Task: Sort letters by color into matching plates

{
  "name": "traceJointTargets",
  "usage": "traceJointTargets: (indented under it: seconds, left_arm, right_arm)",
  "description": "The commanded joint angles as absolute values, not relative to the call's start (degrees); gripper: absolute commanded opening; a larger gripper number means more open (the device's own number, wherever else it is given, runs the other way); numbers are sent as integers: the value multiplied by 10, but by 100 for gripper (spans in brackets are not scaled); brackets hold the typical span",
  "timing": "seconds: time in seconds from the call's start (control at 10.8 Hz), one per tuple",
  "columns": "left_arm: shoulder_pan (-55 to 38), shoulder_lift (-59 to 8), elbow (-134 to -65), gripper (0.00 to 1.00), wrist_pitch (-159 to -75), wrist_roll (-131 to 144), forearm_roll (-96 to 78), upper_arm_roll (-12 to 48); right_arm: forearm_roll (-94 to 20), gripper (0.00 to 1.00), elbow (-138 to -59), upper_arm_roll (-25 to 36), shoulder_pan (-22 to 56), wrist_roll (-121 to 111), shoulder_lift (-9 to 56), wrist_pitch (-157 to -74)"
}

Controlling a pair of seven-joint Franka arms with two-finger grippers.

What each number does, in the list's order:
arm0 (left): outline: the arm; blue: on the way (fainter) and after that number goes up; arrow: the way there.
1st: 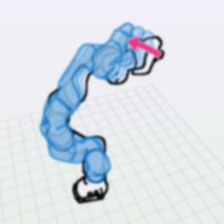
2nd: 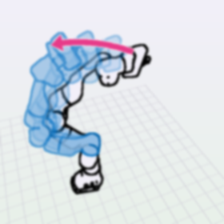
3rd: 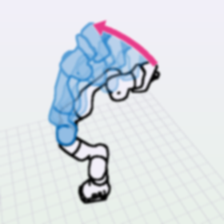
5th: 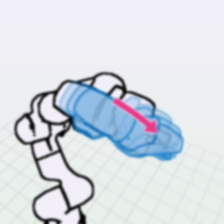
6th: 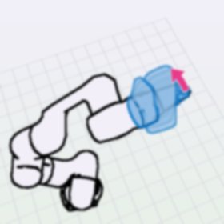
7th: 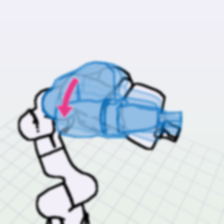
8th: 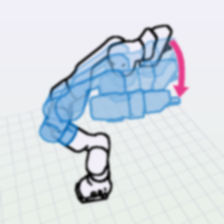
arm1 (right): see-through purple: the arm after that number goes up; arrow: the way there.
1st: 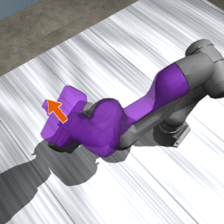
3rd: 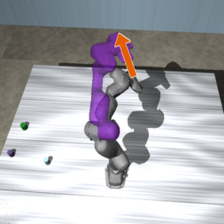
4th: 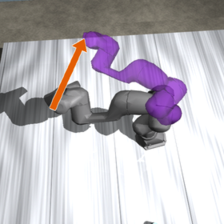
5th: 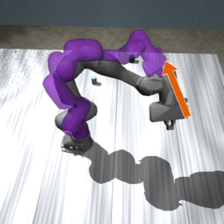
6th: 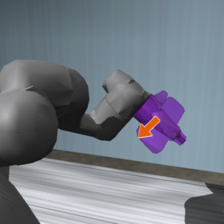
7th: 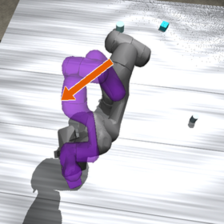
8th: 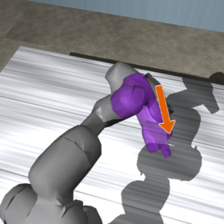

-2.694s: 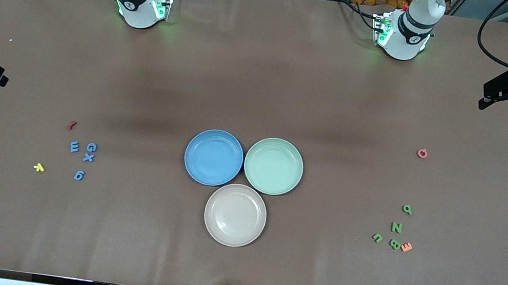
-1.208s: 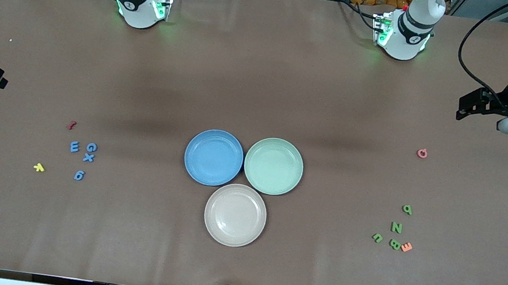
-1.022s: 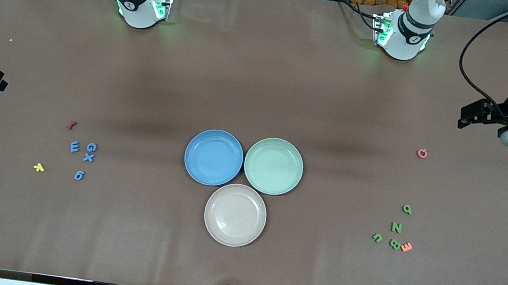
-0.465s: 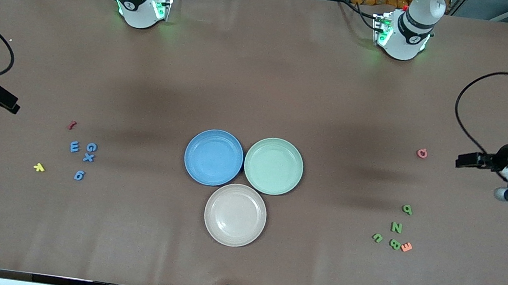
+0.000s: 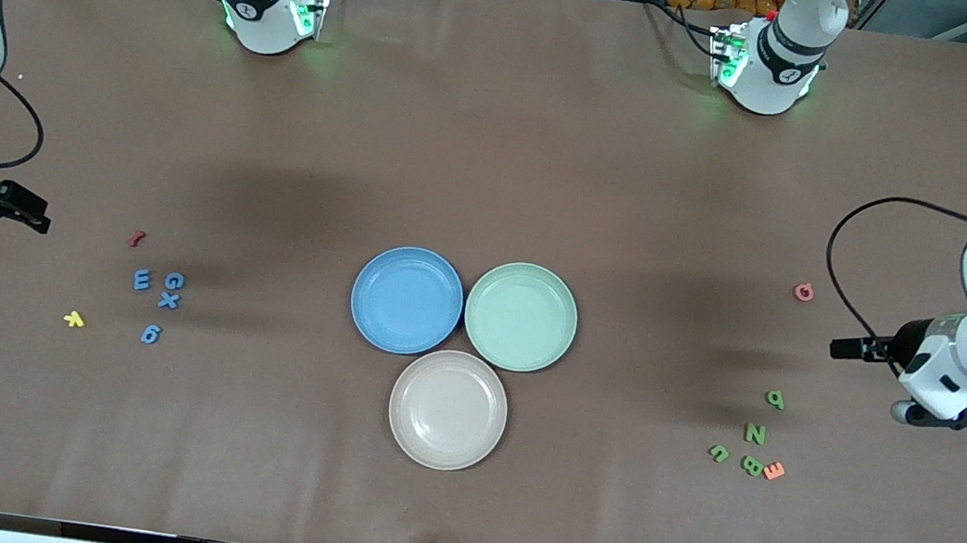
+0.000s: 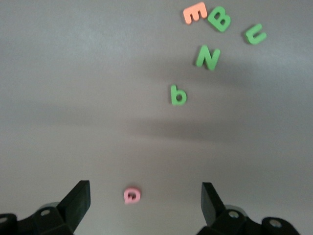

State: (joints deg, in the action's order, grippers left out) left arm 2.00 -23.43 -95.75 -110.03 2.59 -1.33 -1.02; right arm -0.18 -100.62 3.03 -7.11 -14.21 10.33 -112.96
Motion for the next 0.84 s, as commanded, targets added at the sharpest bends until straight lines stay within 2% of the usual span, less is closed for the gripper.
traceJointTargets:
  seconds: [0.0, 0.28, 0.46, 0.74]
  left_arm:
    - [21, -286, -958, 100, -1203, 60, -1, -7]
    - [15, -325, -960, 100, -1256, 89, -8, -6]
    - [11, -353, -955, 100, -1287, 119, -5, -6]
    - [2, -377, -955, 100, -1314, 177, -3, -6]
  right_arm:
    - [-14, 100, -1062, 25, -72, -180, 119, -1181]
    - [-14, 100, -1138, 22, -71, -182, 134, -1292]
    - [-14, 100, -1141, 22, -71, -181, 153, -1313]
    - [-14, 100, -1160, 12, -74, -182, 194, -1388]
